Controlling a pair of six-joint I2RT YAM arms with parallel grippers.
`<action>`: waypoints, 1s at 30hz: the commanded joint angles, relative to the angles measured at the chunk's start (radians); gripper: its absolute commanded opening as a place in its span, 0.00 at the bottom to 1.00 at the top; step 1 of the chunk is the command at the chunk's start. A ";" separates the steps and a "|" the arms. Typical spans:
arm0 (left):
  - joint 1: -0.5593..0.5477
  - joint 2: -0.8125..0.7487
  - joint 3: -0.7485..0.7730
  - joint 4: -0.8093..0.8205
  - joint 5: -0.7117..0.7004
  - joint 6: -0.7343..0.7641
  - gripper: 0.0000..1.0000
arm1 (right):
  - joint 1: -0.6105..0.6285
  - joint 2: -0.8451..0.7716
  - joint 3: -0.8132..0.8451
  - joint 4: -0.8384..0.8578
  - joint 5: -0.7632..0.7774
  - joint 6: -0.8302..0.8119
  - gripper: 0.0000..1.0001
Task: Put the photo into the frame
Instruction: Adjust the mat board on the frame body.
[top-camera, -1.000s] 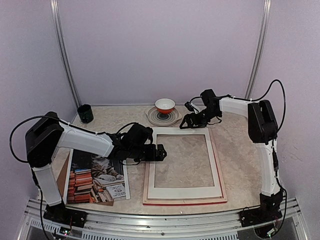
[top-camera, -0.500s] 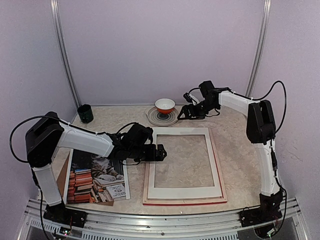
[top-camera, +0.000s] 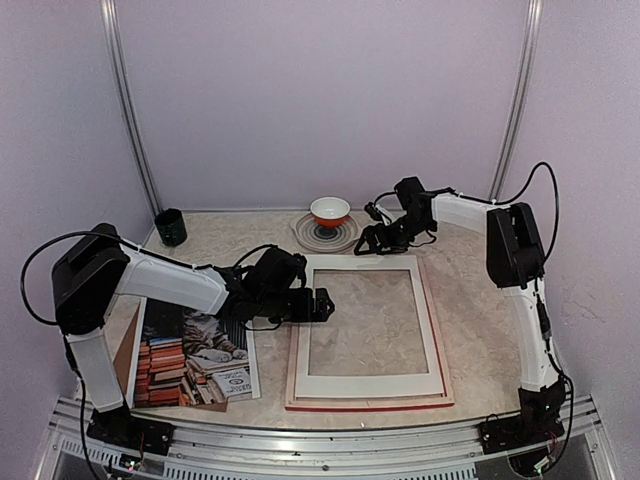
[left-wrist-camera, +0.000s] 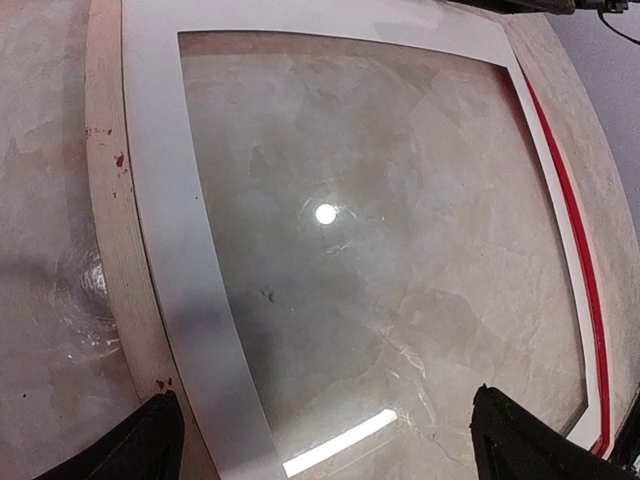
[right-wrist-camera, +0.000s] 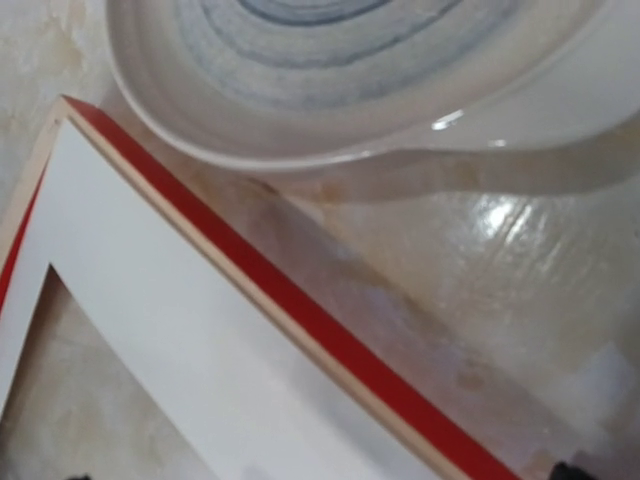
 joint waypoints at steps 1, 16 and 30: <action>-0.002 0.028 0.005 0.010 0.014 -0.006 0.99 | 0.016 -0.038 -0.063 -0.017 -0.021 -0.001 0.99; -0.003 0.033 -0.003 0.028 0.026 -0.023 0.99 | 0.016 -0.135 -0.190 0.065 -0.044 -0.016 0.99; -0.004 0.026 -0.010 0.026 0.018 -0.029 0.99 | 0.016 -0.187 -0.216 0.109 -0.052 -0.050 0.99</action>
